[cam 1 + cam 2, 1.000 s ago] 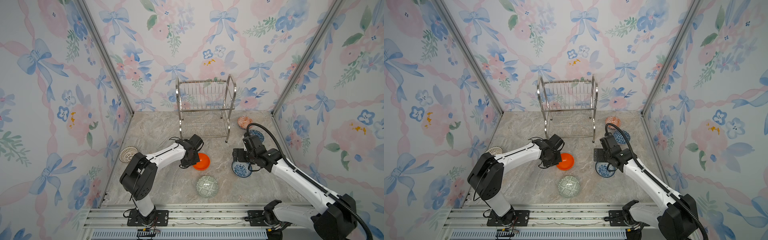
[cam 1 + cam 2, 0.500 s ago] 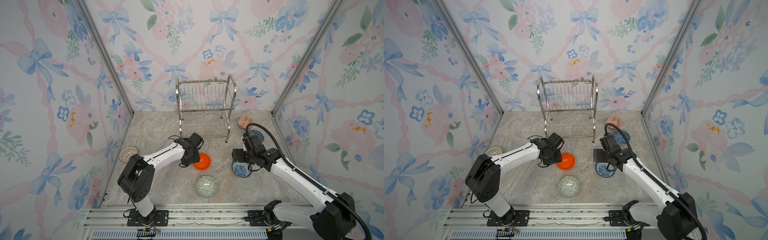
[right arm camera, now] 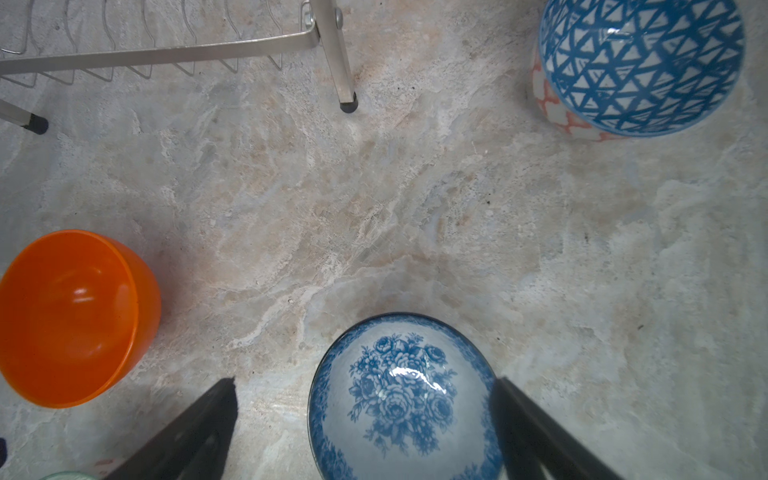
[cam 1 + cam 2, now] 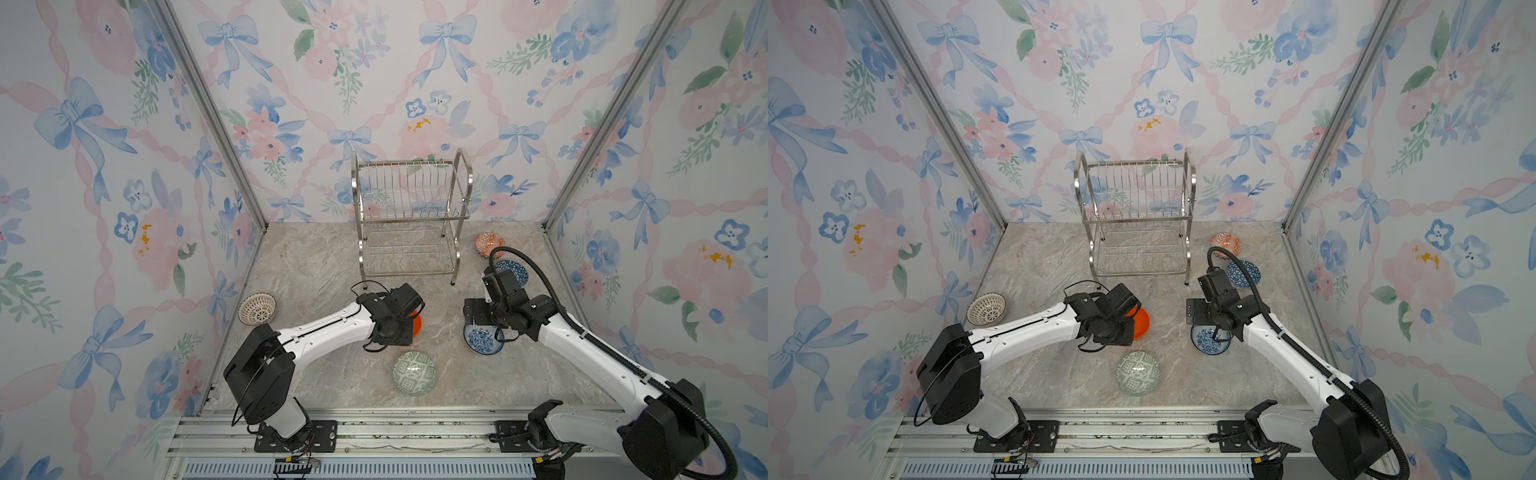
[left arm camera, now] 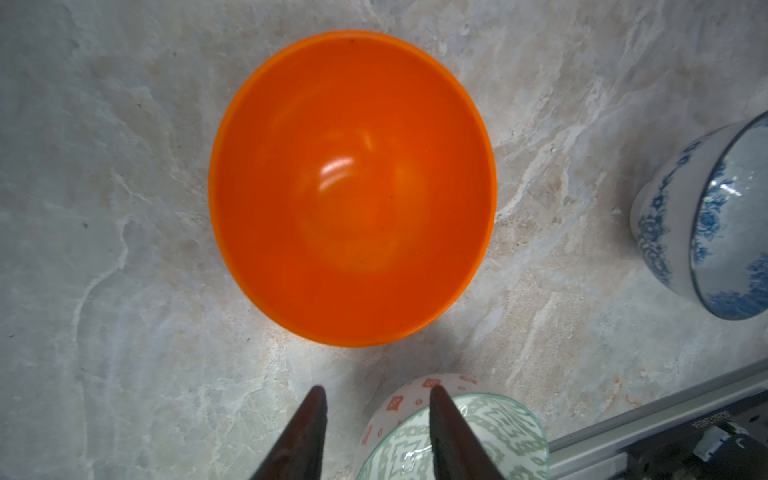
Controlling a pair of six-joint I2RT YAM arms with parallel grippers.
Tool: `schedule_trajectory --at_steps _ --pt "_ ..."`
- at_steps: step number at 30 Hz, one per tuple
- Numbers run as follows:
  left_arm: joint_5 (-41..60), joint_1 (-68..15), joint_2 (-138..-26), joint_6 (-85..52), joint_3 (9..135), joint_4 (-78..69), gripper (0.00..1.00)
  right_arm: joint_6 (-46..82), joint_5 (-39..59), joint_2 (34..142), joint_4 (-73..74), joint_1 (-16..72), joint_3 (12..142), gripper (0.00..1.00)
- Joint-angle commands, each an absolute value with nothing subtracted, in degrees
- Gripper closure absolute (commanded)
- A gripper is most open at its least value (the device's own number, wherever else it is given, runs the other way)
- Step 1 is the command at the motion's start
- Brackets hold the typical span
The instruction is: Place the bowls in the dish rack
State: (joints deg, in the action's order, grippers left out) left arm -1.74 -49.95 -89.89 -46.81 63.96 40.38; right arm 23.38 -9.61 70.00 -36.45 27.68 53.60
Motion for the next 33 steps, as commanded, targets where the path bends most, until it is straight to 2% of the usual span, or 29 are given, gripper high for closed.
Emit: schedule_trajectory --at_steps 1,15,33 --pt "-3.94 -50.99 -87.55 -45.34 61.83 41.05 0.59 23.01 -10.30 70.66 -37.18 26.90 54.30 0.03" --pt "-2.63 -55.98 -86.55 -44.69 58.86 38.67 0.58 23.17 -10.71 70.23 -37.01 26.69 53.77 0.03" --pt "-1.42 -56.78 -90.48 -43.27 58.17 37.45 0.63 23.40 -10.99 67.59 -37.28 25.54 52.38 0.03"
